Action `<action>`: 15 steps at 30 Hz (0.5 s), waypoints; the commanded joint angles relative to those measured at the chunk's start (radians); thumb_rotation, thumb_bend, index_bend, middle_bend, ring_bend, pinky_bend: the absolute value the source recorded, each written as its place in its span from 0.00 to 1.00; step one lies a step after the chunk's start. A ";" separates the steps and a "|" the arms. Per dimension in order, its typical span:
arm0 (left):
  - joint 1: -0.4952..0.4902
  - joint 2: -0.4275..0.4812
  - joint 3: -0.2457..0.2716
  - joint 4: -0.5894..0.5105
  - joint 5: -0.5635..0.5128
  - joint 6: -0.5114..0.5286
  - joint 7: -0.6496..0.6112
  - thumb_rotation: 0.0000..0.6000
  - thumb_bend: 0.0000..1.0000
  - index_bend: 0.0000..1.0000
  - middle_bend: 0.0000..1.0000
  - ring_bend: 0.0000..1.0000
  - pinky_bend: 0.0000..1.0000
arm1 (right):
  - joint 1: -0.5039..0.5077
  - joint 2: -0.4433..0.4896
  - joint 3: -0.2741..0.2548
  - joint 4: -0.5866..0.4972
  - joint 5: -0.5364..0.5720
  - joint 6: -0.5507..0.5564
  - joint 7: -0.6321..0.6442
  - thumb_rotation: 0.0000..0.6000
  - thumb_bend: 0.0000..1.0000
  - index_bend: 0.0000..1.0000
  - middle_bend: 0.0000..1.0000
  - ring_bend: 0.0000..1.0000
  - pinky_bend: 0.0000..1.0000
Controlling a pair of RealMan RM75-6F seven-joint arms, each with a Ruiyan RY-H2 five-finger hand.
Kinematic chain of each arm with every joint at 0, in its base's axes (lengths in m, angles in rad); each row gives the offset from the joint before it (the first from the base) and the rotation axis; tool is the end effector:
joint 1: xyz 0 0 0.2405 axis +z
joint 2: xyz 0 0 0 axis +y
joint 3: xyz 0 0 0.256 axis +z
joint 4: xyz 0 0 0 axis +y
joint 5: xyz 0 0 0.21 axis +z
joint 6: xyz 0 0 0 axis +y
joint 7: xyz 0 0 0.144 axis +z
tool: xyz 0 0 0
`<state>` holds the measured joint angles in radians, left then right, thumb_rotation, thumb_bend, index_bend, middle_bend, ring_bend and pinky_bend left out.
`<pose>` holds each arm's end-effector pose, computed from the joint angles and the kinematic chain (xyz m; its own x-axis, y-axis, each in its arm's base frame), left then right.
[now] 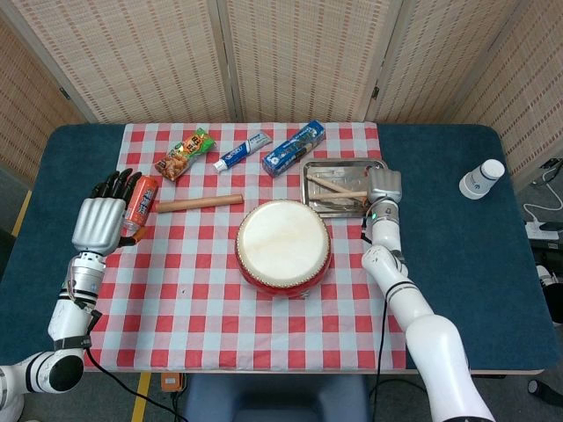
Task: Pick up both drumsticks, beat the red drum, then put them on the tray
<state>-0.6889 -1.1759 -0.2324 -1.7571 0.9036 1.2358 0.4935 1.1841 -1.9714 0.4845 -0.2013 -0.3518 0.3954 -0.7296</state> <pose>-0.1723 0.3566 0.1340 0.5046 -0.0138 0.8632 0.8594 -0.0874 -0.5038 -0.1850 -0.5208 -0.0005 0.4557 -0.3311 0.8263 -0.8248 0.1921 0.5318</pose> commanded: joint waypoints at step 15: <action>0.015 0.008 -0.012 0.031 -0.021 -0.029 -0.031 1.00 0.23 0.00 0.00 0.00 0.15 | -0.103 0.164 -0.003 -0.259 -0.128 0.046 0.150 1.00 0.00 0.10 0.32 0.22 0.39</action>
<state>-0.6738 -1.1675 -0.2444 -1.7260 0.8829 1.2067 0.4622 1.0863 -1.8122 0.4845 -0.4514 -0.4765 0.4454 -0.5865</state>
